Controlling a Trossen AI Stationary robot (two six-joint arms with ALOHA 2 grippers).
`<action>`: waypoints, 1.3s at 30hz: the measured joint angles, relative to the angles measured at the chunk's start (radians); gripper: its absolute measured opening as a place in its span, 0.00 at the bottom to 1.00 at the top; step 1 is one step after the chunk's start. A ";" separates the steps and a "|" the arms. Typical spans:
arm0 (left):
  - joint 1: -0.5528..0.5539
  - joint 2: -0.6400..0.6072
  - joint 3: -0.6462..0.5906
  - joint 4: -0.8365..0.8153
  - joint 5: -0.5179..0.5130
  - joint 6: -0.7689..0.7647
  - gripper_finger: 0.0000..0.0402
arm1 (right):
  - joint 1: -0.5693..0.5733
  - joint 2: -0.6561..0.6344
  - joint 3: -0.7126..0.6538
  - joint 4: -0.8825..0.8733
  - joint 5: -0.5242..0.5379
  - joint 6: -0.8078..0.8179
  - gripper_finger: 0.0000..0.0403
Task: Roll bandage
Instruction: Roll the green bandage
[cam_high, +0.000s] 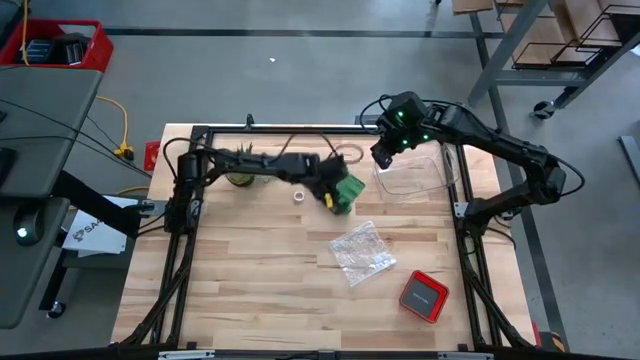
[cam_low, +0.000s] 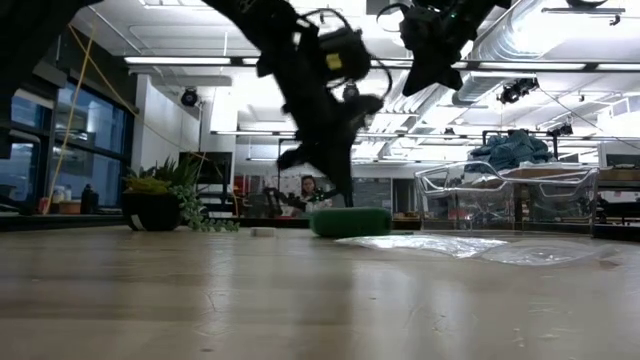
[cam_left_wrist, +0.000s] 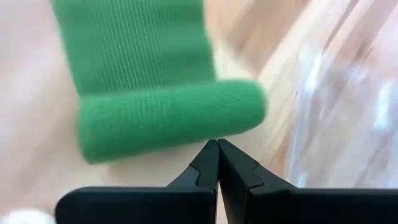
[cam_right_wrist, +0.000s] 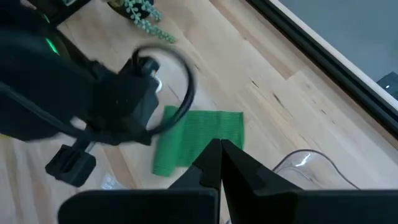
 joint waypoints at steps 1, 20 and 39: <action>0.009 -0.002 0.030 0.001 -0.015 0.023 0.00 | 0.000 0.000 0.000 -0.001 0.002 0.000 0.00; 0.021 -0.089 0.237 0.010 -0.327 0.221 0.00 | 0.000 0.001 0.001 -0.002 0.009 0.007 0.00; 0.036 0.006 -0.011 0.116 -0.130 -0.267 0.00 | -0.007 -0.238 0.000 -0.008 0.495 0.026 0.00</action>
